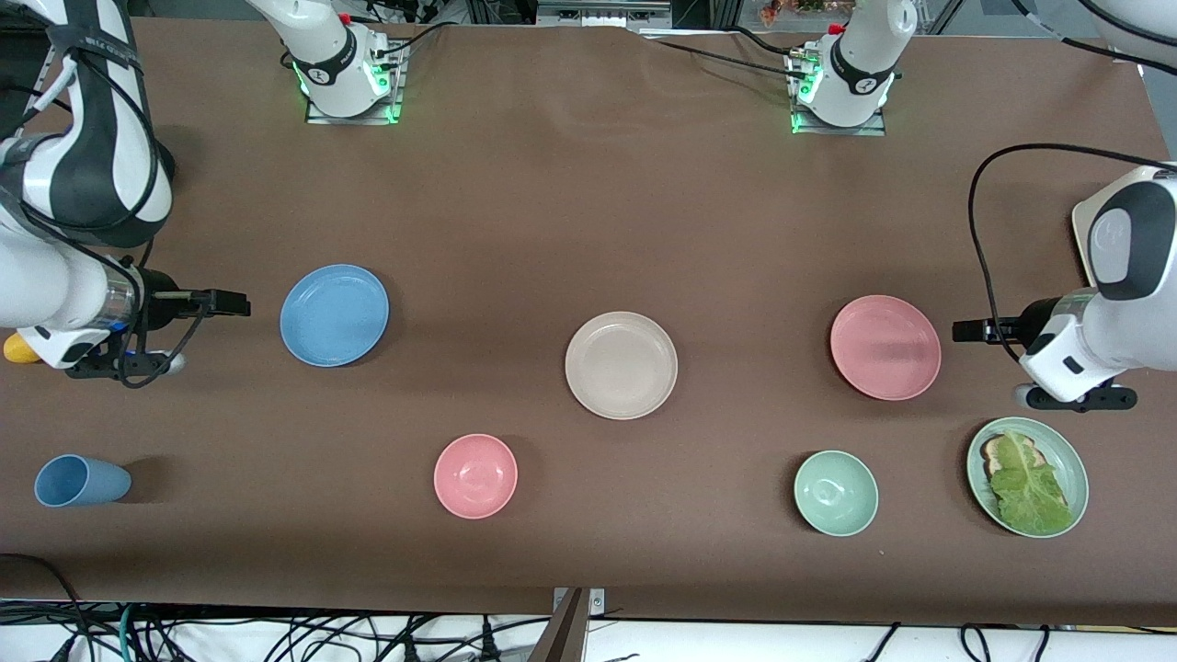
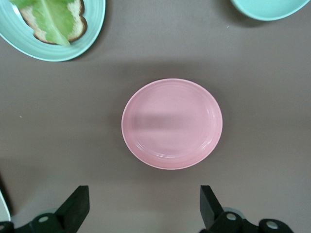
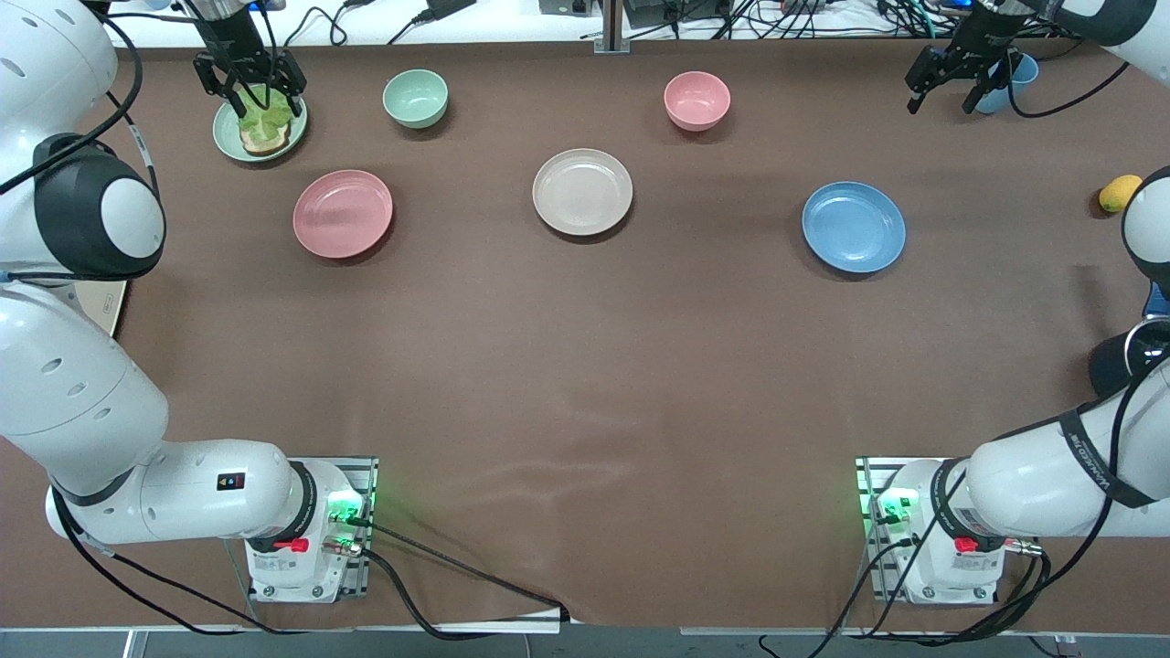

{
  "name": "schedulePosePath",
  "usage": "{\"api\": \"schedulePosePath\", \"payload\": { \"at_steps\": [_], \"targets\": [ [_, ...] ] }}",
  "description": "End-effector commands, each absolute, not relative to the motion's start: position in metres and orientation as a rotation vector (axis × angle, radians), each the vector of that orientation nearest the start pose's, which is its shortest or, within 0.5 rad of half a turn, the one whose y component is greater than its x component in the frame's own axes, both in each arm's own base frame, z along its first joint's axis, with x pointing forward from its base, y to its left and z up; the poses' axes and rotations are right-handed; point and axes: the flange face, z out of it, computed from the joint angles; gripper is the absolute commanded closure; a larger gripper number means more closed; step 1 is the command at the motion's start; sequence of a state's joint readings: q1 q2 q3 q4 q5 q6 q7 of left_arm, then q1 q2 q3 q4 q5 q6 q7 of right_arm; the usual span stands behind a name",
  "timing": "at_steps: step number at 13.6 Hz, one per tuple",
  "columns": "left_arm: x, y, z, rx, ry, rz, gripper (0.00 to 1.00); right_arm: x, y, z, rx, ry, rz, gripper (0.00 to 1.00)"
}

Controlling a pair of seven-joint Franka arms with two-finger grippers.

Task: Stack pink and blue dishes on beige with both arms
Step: 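Reach the right gripper to the blue plate while the left gripper reaches the pink plate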

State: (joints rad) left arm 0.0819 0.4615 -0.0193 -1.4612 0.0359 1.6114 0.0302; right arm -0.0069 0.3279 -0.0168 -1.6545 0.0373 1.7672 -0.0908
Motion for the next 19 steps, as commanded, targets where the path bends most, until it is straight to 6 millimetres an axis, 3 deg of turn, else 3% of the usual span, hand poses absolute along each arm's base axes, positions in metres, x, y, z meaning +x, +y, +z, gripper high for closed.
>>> {"api": "schedulePosePath", "payload": {
  "at_steps": [1,6,9,11,14,16,19],
  "targets": [
    [0.657,0.060,0.361,-3.081,-0.016,0.511,0.00,0.582,-0.032,0.377,-3.090,-0.132,0.203,0.00],
    [0.638,0.087,0.308,-3.127,0.114,0.491,0.00,0.542,-0.048,0.302,-3.117,-0.092,0.074,0.00],
    [0.628,0.094,0.280,-3.137,0.142,0.423,0.00,0.532,-0.052,0.271,-3.131,-0.079,0.011,0.00],
    [0.620,0.094,0.263,-3.139,0.143,0.389,0.00,0.534,-0.052,0.255,-3.134,-0.075,-0.001,0.01],
    [0.589,0.093,0.242,-3.140,0.139,0.259,0.00,0.536,-0.053,0.237,-3.139,-0.070,-0.014,0.01],
    [0.571,0.104,0.221,-3.146,0.101,0.234,0.00,0.534,-0.053,0.226,-3.140,-0.068,0.002,0.01],
    [0.565,0.105,0.197,-3.153,0.094,0.278,0.00,0.527,-0.053,0.213,-3.140,-0.062,0.007,0.02]
  ]
}}
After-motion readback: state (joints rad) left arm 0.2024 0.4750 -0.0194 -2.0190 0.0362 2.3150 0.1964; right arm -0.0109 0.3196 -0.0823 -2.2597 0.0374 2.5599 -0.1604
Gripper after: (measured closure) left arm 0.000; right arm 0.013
